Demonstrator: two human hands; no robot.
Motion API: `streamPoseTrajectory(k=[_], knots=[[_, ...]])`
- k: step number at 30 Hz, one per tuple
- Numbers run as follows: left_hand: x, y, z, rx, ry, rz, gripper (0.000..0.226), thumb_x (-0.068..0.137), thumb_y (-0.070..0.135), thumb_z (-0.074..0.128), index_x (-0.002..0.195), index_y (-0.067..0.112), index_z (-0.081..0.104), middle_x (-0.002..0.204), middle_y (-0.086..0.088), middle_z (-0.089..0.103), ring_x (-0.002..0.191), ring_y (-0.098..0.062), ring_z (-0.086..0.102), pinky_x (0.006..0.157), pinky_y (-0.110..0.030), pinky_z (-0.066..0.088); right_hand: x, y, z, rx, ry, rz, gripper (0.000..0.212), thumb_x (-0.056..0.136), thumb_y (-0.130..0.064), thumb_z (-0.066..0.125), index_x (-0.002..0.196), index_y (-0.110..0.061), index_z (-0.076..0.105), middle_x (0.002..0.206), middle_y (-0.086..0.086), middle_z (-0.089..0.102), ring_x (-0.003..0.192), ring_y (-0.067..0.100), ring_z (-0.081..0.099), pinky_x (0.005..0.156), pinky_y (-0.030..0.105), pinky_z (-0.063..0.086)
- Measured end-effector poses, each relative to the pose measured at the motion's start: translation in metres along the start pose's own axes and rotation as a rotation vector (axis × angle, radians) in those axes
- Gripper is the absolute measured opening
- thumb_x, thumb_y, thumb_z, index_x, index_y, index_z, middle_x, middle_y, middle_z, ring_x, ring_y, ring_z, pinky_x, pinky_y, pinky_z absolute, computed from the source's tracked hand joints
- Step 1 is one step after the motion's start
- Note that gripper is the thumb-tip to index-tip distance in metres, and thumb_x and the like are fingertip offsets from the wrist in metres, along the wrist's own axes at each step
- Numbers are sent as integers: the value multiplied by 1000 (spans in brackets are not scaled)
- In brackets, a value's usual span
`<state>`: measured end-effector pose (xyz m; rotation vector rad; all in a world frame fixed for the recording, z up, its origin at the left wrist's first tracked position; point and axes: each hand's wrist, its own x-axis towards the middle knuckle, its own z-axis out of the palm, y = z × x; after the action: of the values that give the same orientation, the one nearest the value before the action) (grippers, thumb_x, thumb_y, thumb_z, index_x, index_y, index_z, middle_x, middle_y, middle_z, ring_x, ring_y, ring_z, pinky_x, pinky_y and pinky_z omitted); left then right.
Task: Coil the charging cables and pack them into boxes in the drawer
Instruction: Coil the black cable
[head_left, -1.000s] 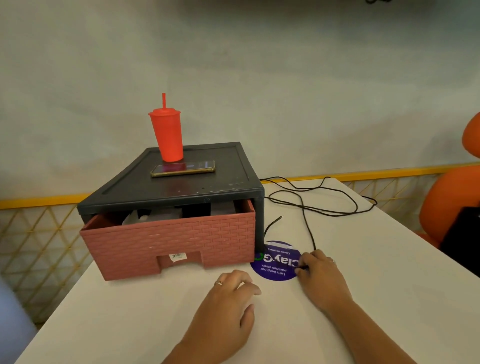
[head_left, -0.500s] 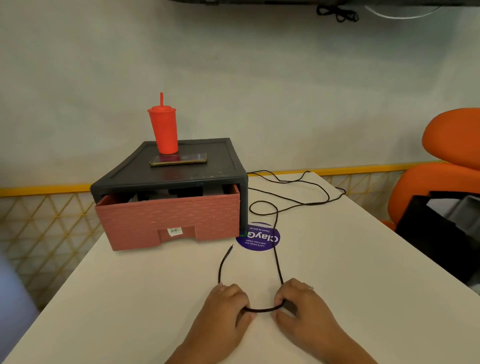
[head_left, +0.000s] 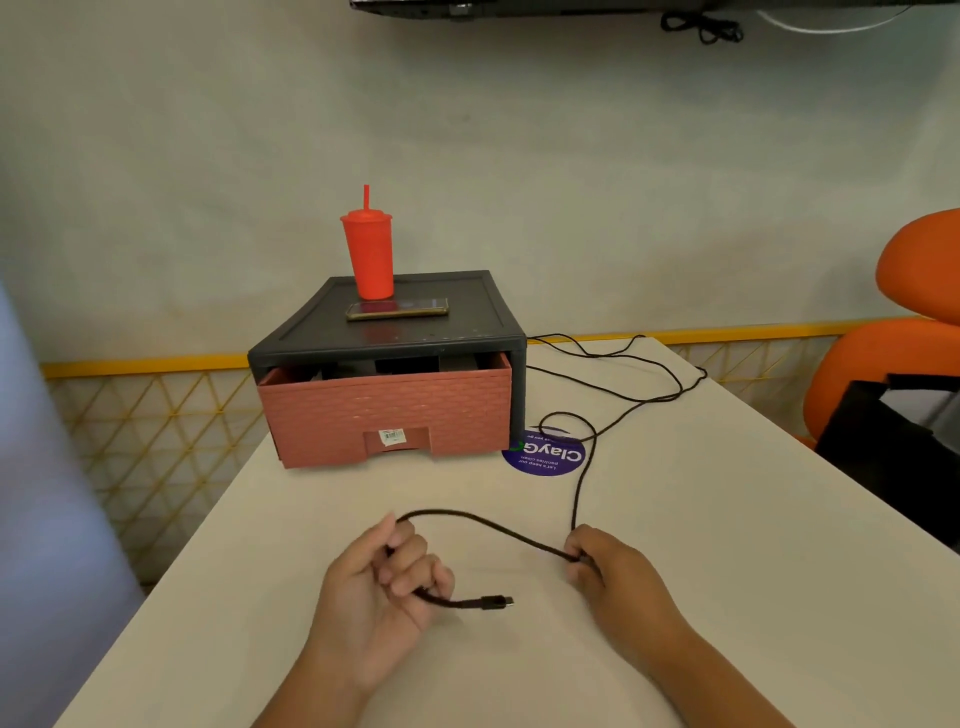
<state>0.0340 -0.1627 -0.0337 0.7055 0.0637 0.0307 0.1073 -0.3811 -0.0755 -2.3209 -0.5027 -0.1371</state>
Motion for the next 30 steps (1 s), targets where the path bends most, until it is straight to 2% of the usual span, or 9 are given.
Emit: streamPoseTrajectory(k=[5,8,13,17,22,24,26,28,30], knots=[[5,17,32,-206,-75,98,39,47,16,89,79,9,67,48,6,36,39,-7,38,57,-26,51,-2,-20,16,212,-71,53,12,87,-12,53,77,-18,50,69,-7,55,59,2,41,57,17,34],[10,25,53,-137,-2,166,20,89,25,51,101,12,62,53,8,40,46,-5,41,65,-26,50,-5,-28,26,368,-103,80,13,83,-16,56,73,-19,47,69,-5,55,64,7,44,65,24,39],[16,21,71,-1,52,277,31,99,28,34,120,20,56,69,7,56,70,-8,54,86,-33,42,-7,-34,35,610,-213,92,12,78,-15,51,75,-25,58,70,-5,63,73,13,55,80,38,49],[21,15,78,145,9,341,28,99,26,32,112,28,57,88,12,70,102,-8,60,102,-32,36,-11,-38,41,561,-217,56,24,89,-12,50,84,-30,66,66,-10,58,68,5,52,75,27,48],[24,15,84,150,-27,366,30,100,27,29,110,34,57,104,13,68,112,-6,57,102,-30,34,-14,-48,45,340,-166,-90,21,96,-24,47,99,-38,62,59,-31,55,60,-6,51,62,7,34],[28,15,77,307,-23,432,30,100,27,29,110,35,56,102,14,69,111,-6,58,101,-28,35,-15,-52,46,241,-117,-173,22,96,-31,44,105,-32,64,68,-34,57,70,-9,54,65,6,35],[31,15,65,614,6,526,28,99,25,32,109,35,57,97,12,71,106,-4,61,98,-22,39,-17,-52,47,176,-24,-245,34,92,-44,37,102,-27,65,81,-22,64,79,0,57,68,15,42],[32,14,52,961,24,589,26,98,21,38,103,36,59,87,12,72,95,1,64,90,-13,41,-19,-47,48,140,83,-310,45,89,-49,30,91,-20,64,80,-6,65,77,10,56,68,25,46],[29,11,39,1249,-11,574,24,97,18,44,96,35,61,79,14,70,85,7,63,82,-6,40,-18,-44,49,102,170,-393,34,89,-42,36,82,-21,61,71,-5,62,69,10,53,62,22,44]])
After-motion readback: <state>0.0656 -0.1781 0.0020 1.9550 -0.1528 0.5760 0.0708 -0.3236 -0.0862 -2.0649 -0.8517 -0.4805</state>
